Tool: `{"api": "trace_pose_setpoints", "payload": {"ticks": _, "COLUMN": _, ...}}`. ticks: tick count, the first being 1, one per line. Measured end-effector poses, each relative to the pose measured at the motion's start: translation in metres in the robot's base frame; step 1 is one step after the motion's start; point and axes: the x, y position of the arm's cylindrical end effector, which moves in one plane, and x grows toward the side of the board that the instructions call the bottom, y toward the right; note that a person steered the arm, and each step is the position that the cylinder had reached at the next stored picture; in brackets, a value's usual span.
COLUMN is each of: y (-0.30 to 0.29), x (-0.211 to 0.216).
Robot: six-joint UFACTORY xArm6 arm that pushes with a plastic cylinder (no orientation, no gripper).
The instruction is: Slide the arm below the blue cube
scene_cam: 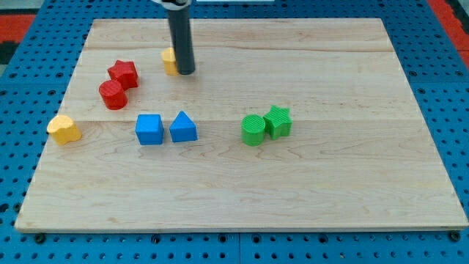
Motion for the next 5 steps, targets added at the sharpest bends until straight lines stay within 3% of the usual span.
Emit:
{"api": "trace_pose_setpoints", "payload": {"ticks": 1, "y": -0.014, "x": -0.007}}
{"api": "trace_pose_setpoints", "payload": {"ticks": 2, "y": 0.045, "x": 0.021}}
{"api": "trace_pose_setpoints", "payload": {"ticks": 3, "y": 0.021, "x": 0.059}}
{"api": "trace_pose_setpoints", "payload": {"ticks": 4, "y": 0.041, "x": 0.06}}
{"api": "trace_pose_setpoints", "payload": {"ticks": 5, "y": 0.149, "x": 0.031}}
